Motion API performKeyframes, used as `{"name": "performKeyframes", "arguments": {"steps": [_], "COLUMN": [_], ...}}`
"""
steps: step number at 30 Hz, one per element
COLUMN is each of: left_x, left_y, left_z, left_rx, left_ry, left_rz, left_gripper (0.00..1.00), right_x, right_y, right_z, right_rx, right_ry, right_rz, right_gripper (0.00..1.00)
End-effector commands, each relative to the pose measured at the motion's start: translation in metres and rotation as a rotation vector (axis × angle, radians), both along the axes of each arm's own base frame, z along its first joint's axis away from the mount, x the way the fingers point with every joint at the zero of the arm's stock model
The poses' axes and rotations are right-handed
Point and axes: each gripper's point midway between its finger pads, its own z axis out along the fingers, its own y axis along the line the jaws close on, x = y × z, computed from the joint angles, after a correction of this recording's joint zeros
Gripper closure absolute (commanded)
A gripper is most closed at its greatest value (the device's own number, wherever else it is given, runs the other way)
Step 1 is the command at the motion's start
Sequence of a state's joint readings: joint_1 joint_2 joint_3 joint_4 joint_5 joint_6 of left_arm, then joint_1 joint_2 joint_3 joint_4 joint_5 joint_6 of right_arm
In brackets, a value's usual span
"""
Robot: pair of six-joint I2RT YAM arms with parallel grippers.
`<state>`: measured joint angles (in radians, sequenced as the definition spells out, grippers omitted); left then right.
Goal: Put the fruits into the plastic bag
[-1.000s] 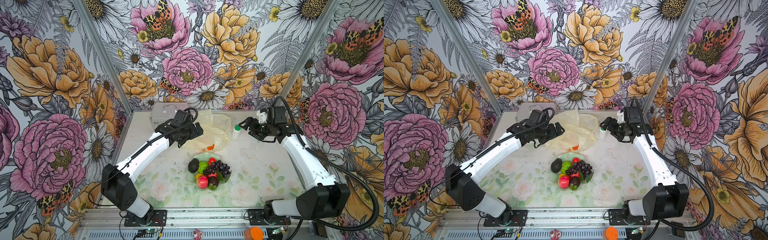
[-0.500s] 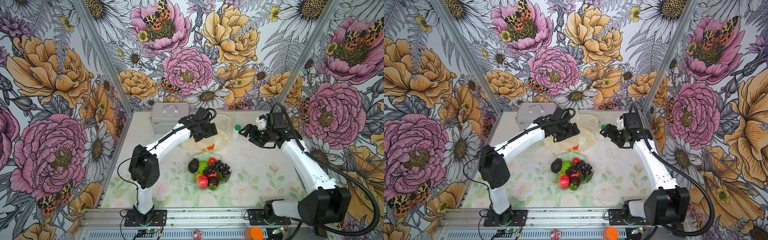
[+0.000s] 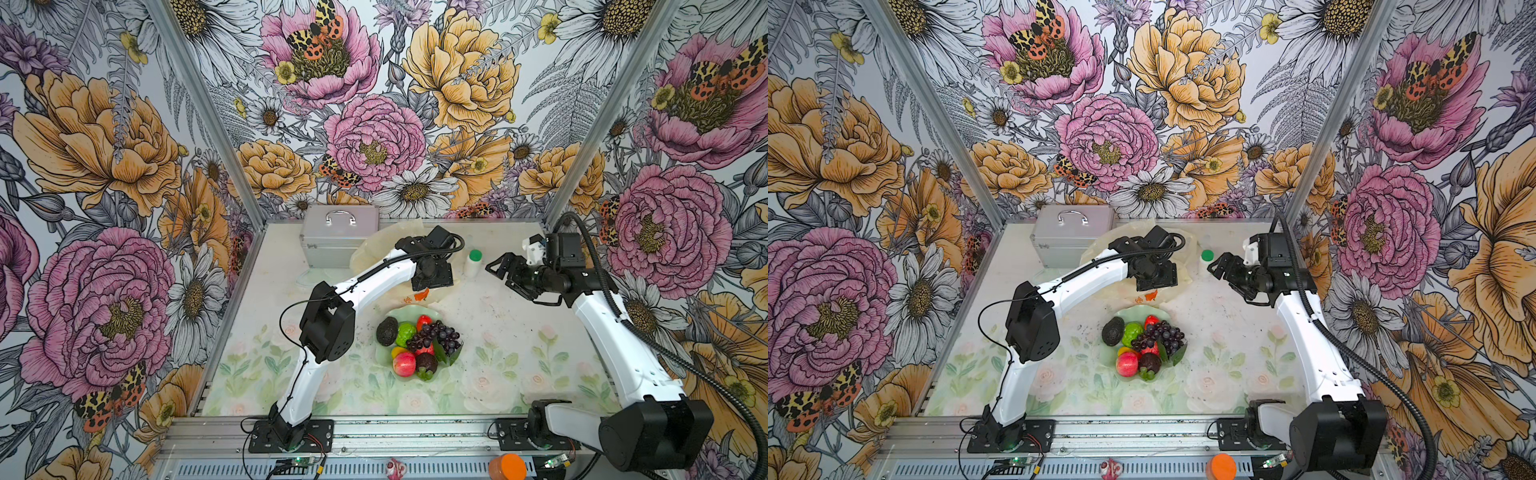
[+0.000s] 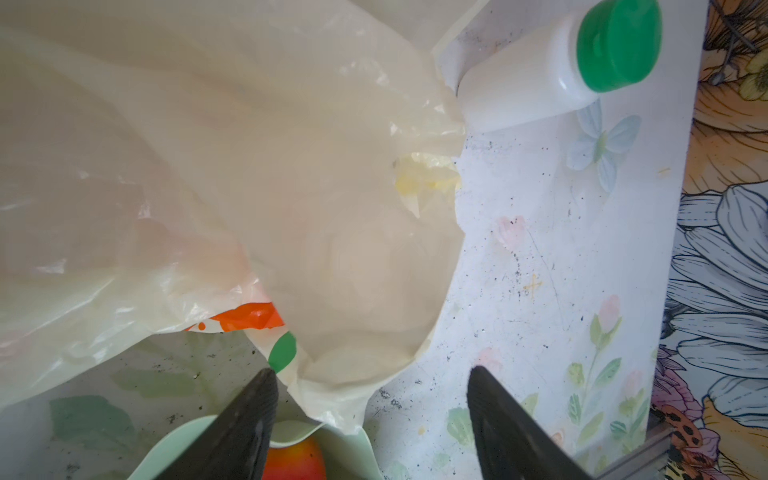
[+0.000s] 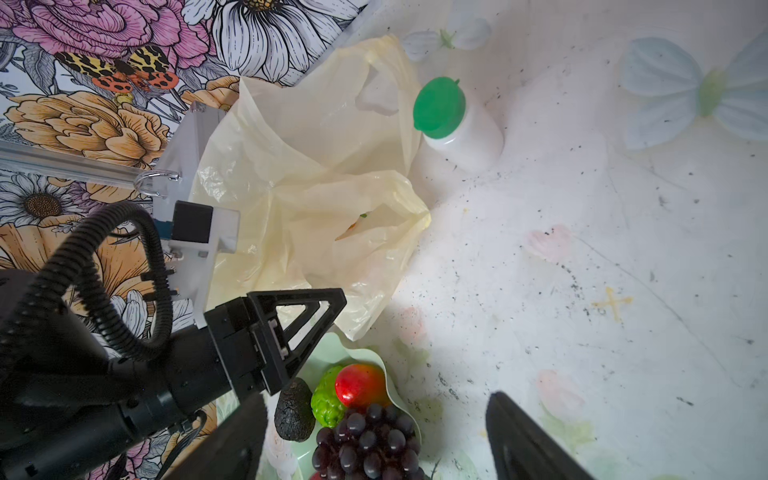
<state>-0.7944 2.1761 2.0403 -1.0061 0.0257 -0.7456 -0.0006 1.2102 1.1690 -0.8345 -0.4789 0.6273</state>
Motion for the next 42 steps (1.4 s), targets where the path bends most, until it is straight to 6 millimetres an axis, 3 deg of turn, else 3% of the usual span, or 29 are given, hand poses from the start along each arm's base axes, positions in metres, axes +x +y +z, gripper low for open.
{"name": "performKeyframes", "arguments": {"steps": [1, 10, 17, 23, 29, 42], "left_x": [0.005, 0.008, 0.008, 0.005, 0.001, -0.016], "left_y": [0.002, 0.0, -0.001, 0.002, 0.009, 0.047], "left_z": [0.002, -0.012, -0.013, -0.001, 0.03, 0.091], "left_rx": [0.035, 0.057, 0.058, 0.051, 0.04, -0.021], "left_ry": [-0.027, -0.017, -0.017, -0.037, -0.1, -0.18], "left_rz": [-0.002, -0.004, -0.012, -0.029, -0.088, -0.157], "left_gripper": [0.35, 0.67, 1.0, 1.0, 1.0, 1.0], "right_x": [-0.008, -0.018, -0.026, -0.03, -0.026, -0.014], "right_y": [0.001, 0.0, -0.002, -0.003, -0.004, -0.005], "right_z": [0.003, 0.005, 0.006, 0.005, 0.009, 0.02], "right_rx": [0.005, 0.007, 0.002, 0.001, -0.007, -0.012], "right_ry": [-0.018, -0.025, -0.03, -0.03, -0.037, -0.058], "right_rz": [0.019, 0.017, 0.008, 0.0, -0.004, -0.002], "right_gripper": [0.15, 0.16, 0.16, 0.16, 0.16, 0.16]}}
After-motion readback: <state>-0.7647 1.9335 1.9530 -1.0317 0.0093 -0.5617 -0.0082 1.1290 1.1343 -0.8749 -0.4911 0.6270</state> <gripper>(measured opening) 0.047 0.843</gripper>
